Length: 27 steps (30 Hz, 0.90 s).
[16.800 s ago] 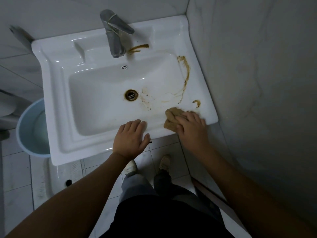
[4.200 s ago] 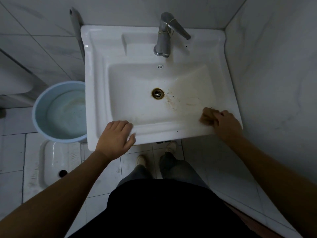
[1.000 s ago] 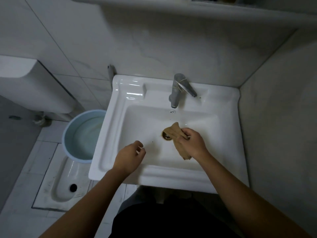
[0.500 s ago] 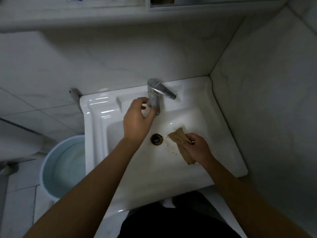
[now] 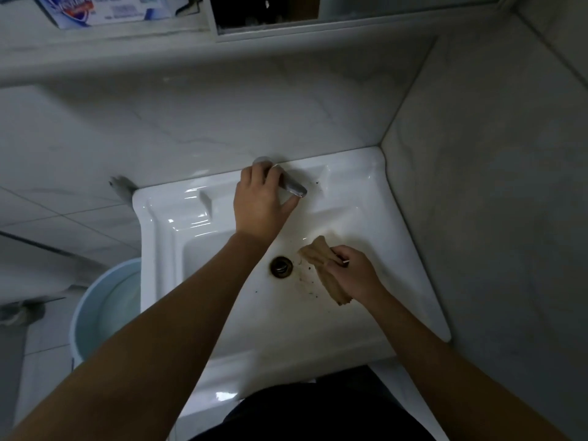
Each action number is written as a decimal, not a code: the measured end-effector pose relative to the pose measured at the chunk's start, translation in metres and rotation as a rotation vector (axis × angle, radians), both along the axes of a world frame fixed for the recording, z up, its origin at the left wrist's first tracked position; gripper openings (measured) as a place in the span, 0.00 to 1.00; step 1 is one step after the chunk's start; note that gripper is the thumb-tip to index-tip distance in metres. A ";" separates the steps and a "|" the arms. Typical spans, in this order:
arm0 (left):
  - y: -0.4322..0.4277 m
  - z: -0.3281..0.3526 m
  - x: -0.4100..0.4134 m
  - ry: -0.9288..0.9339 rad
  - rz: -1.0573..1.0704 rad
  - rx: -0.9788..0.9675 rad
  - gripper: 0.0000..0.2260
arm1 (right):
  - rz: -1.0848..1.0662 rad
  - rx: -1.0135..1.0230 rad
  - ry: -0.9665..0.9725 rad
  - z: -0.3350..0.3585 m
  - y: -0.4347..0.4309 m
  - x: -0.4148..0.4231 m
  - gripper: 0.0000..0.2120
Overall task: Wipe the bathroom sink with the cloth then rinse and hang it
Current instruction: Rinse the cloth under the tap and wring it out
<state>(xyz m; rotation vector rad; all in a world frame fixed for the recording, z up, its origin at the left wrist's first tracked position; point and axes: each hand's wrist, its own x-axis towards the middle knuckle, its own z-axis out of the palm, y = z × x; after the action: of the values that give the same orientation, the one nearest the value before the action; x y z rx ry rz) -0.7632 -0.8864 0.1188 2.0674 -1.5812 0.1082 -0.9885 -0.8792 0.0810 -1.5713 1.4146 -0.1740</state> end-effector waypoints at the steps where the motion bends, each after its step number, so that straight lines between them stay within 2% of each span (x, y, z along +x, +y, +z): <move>1: -0.001 0.000 0.000 -0.017 0.005 -0.010 0.23 | 0.009 0.004 0.006 -0.002 -0.002 0.000 0.08; 6: -0.002 0.001 0.004 -0.038 0.010 -0.019 0.22 | 0.040 0.020 0.008 -0.012 -0.012 -0.002 0.08; 13: -0.005 0.014 0.011 0.093 0.054 -0.012 0.20 | 0.048 0.023 -0.019 -0.012 -0.020 0.000 0.08; 21: -0.005 0.022 0.011 0.129 0.041 0.027 0.20 | 0.071 0.013 -0.017 -0.006 -0.019 0.008 0.06; 27: 0.005 0.021 0.009 0.223 0.016 0.055 0.20 | 0.069 0.005 -0.032 -0.001 -0.019 0.012 0.05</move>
<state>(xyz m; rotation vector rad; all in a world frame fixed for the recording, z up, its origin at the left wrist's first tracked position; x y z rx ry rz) -0.7544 -0.8816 0.1394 2.0541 -1.4473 -0.1567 -0.9765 -0.8980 0.0801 -1.6040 1.3333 -0.1536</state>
